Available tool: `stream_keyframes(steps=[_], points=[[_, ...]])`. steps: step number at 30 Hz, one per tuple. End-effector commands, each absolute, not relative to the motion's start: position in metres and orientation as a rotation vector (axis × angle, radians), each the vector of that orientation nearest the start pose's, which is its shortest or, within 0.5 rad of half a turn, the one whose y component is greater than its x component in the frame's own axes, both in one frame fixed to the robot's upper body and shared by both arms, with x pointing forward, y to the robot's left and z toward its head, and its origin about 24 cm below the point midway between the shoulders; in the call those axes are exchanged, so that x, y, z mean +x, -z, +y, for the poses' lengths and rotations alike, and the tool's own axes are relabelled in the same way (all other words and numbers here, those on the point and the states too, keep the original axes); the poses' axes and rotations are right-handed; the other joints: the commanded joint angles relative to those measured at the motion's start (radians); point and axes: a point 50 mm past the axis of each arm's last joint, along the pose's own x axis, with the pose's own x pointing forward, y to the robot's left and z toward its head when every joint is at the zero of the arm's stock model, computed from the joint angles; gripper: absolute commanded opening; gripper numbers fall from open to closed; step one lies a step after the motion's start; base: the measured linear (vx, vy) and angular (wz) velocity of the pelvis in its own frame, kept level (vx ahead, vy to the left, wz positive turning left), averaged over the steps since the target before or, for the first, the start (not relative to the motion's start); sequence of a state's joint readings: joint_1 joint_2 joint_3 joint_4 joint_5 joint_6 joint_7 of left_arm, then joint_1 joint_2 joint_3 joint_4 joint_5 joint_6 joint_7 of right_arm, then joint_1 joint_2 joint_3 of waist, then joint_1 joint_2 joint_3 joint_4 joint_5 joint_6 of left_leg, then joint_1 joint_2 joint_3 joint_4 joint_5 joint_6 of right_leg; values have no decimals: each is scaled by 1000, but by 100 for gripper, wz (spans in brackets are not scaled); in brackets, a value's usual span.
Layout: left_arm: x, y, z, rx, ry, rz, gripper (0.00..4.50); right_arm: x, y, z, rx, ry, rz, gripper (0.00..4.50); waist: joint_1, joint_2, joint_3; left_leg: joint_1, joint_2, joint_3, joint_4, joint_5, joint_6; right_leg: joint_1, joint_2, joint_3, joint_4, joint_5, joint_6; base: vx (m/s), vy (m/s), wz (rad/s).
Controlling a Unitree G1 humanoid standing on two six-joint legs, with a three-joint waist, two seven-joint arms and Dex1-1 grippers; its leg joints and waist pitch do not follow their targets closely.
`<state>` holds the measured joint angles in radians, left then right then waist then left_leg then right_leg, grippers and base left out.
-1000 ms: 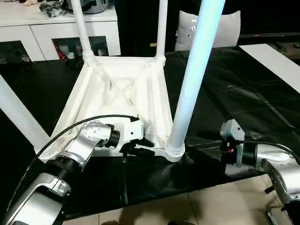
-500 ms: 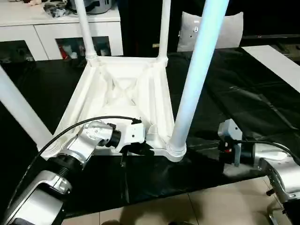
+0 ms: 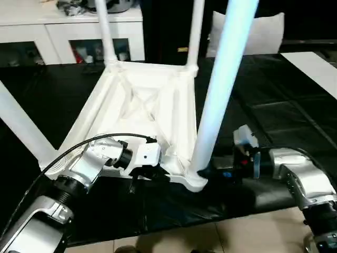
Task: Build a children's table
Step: Rotate leg to tighten
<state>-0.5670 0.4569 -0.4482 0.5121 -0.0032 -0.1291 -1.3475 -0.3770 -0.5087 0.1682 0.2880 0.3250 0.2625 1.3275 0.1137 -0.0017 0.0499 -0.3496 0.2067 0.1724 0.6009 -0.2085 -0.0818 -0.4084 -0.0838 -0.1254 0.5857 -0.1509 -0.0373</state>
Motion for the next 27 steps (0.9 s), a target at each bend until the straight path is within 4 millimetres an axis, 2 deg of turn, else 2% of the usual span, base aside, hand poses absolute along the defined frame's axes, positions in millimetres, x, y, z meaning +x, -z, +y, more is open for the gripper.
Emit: stream_keyframes(steps=[1, 3, 4, 7, 14, 20, 21, 22, 24, 26, 27], points=[[284, -51, 113, 649, 1750, 358, 0, 285, -74, -172, -49, -1392, 353, 322, 0, 0, -74, -2, 32, -2, -65, -109, 70, 67, -69, 58, -54, -231, -183, 0, 0, 0], [284, -51, 113, 647, 1746, 358, 0, 286, -73, -171, -41, -1406, 362, 313, 0, -1, -72, 0, 32, -2, -65, -122, 62, 67, -70, 58, -58, -266, -168, 0, 0, 0], [284, -52, 113, 646, 1743, 360, 0, 286, -73, -170, -37, -1417, 368, 289, 0, 0, -73, 0, 32, -2, -66, -123, 57, 67, -71, 58, -60, -281, -163, 0, 0, 0], [285, -52, 113, 645, 1738, 363, 0, 287, -73, -167, -29, -1432, 374, 270, 0, 1, -72, 0, 32, -3, -67, -127, 52, 67, -69, 58, -62, -292, -156, 0, 0, 0], [286, -52, 114, 645, 1729, 368, 0, 286, -71, -163, -11, -1454, 377, 207, 0, 1, -73, 0, 31, -3, -66, -122, 51, 67, -68, 58, -60, -275, -161, 0, 0, 0], [286, -50, 114, 615, 1696, 397, 0, 281, -70, -157, 46, -1474, 362, 199, -1, 1, -71, 1, 30, -4, -67, -134, 45, 66, -68, 58, -63, -313, -150, 0, 0, 0], [286, -50, 114, 599, 1676, 405, 0, 279, -70, -154, 71, -1466, 348, 198, 0, 9, -71, 2, 31, -4, -67, -141, 42, 66, -69, 58, -66, -321, -147, 0, 0, 0], [286, -50, 114, 599, 1676, 405, 0, 279, -70, -154, 71, -1466, 348, 198, -1, 6, -70, 2, 30, -3, -68, -143, 41, 66, -68, 58, -68, -324, -144, 0, 0, 0], [285, -50, 110, 543, 1623, 394, 0, 278, -66, -149, 62, -1404, 336, 198, -1, 9, -70, 2, 32, -6, -70, -150, 32, 66, -69, 58, -64, -324, -143, 0, 0, 0], [283, -50, 106, 506, 1593, 384, 0, 279, -62, -144, 53, -1318, 329, 198, -5, 7, -66, 1, 28, -5, -71, -164, 30, 65, -68, 57, -71, -359, -130, 0, 0, 0], [282, -50, 102, 477, 1559, 380, 0, 280, -61, -141, 51, -1274, 324, 198, -12, 7, -63, 2, 23, -6, -72, -192, 21, 64, -66, 53, -77, -425, -109, 0, 0, 0]])
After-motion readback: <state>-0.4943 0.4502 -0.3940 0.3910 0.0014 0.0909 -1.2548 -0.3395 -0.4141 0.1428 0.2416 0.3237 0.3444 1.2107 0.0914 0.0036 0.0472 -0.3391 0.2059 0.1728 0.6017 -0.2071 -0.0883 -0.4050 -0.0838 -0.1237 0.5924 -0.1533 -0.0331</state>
